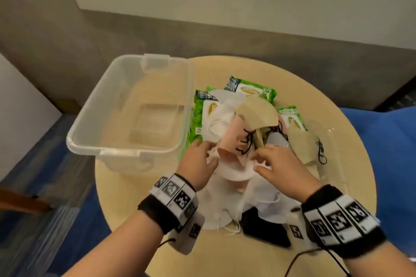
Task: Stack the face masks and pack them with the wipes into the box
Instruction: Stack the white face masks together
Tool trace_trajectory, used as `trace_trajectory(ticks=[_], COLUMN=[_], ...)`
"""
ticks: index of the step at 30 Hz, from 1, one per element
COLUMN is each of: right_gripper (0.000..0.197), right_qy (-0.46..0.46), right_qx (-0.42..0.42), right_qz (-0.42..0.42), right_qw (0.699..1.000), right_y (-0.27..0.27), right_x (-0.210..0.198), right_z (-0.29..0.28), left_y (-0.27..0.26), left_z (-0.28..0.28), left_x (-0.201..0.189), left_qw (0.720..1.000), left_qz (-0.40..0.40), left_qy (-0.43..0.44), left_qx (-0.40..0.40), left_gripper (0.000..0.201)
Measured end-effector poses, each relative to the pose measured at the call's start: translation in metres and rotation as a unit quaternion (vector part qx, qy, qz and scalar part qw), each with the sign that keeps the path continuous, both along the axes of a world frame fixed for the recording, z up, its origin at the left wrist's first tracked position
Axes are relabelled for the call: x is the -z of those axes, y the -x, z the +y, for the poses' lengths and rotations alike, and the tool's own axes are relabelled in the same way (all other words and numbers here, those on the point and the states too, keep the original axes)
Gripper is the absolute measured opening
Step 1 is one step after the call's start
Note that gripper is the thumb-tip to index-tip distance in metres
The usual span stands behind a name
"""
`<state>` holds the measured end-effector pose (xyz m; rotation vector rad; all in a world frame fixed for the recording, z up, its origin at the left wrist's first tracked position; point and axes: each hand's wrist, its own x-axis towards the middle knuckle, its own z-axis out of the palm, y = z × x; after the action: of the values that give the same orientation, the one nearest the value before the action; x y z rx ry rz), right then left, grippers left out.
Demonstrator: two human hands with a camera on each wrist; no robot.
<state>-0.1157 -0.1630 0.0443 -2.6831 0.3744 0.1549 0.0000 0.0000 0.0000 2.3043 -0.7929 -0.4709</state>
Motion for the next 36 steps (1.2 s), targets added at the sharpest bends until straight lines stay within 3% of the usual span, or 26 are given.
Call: trace_trajectory(ticks=[5,9,12,17,21,26,30,32,36], right_gripper=[0.045,0.05,0.043,0.013,0.006,0.017,0.016,0.017,0.015], right_qy=[0.112,0.176,0.179,0.159,-0.007,-0.198,-0.326,-0.362,-0.421], right_qx=[-0.051,-0.043,-0.038,-0.011,0.041,0.102,0.102,0.103,0.113], right_qz=[0.064,0.016,-0.038,-0.204,-0.313,-0.341,-0.376,-0.387,-0.379], right_qw=[0.99,0.983,0.982,0.966,0.949,0.913,0.861,0.842,0.817], right_y=[-0.009,-0.007,-0.005,-0.001,0.003,0.014,0.027,0.034,0.049], right_x=[0.037,0.058,0.072,0.083,0.073,0.05,0.035,0.029,0.027], right_z=[0.017,0.018,0.017,0.007,0.002,0.004,0.012,0.015,0.021], left_y=[-0.001,0.0,0.0,-0.002,0.003,0.023,0.042,0.046,0.054], left_z=[-0.014,-0.024,-0.024,-0.012,-0.004,0.011,0.014,0.013,0.013], left_x=[0.022,0.029,0.032,0.028,0.026,0.024,0.017,0.015,0.01], left_qw=[0.998,0.992,0.987,0.961,0.966,0.968,0.949,0.927,0.882], left_qz=[0.043,0.042,0.038,0.119,0.058,-0.008,-0.05,-0.004,0.095], left_qy=[-0.006,0.078,0.121,0.231,0.241,0.252,0.312,0.373,0.457], left_qx=[-0.05,-0.086,-0.102,-0.098,-0.074,-0.019,-0.012,-0.028,-0.067], left_gripper=[0.057,0.033,0.029,0.03,0.007,0.042,0.024,0.016,0.02])
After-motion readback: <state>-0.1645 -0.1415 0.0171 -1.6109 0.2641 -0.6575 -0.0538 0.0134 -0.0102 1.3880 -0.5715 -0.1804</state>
